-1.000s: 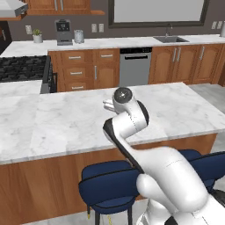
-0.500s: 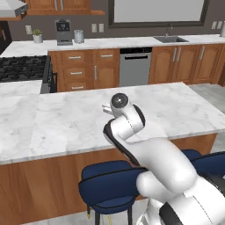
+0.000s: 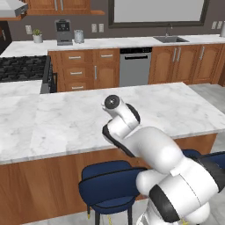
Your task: Pick the cup of tea, navigate to the dining table, and place it on the saucer.
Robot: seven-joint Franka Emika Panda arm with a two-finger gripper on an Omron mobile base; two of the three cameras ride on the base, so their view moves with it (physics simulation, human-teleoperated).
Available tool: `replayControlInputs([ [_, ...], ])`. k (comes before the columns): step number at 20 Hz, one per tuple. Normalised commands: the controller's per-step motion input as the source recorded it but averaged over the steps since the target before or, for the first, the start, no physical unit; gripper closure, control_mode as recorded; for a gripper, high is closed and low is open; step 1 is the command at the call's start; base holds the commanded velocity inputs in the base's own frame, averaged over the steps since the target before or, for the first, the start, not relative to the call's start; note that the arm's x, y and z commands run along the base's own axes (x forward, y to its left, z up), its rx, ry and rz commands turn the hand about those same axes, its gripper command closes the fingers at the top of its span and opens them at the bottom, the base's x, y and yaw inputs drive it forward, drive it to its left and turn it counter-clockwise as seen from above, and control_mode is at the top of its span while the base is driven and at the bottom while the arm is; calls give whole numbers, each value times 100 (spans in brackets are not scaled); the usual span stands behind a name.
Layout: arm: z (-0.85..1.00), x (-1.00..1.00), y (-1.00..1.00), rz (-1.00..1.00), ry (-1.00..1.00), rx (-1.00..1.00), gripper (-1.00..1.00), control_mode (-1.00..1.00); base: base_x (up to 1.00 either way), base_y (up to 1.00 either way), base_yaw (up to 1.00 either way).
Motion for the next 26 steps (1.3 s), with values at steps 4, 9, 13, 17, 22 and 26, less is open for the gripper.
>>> replayControlInputs([
  [4, 0, 24, 0, -11, 3, 0, 100, -100, 0, 0, 0],
  [9, 0, 29, 0, -8, 4, 0, 100, -100, 0, 0, 0],
  [13, -5, 25, 0, -5, 2, 0, 100, -100, 0, 0, 0],
  [17, -12, 17, 1, -4, 0, 0, 100, -100, 0, 0, 0],
  [22, -16, 8, 1, 0, 0, 0, 100, -100, 0, 0, 0],
  [26, -18, 4, 0, 0, 0, 0, 100, -100, 0, 0, 0],
])
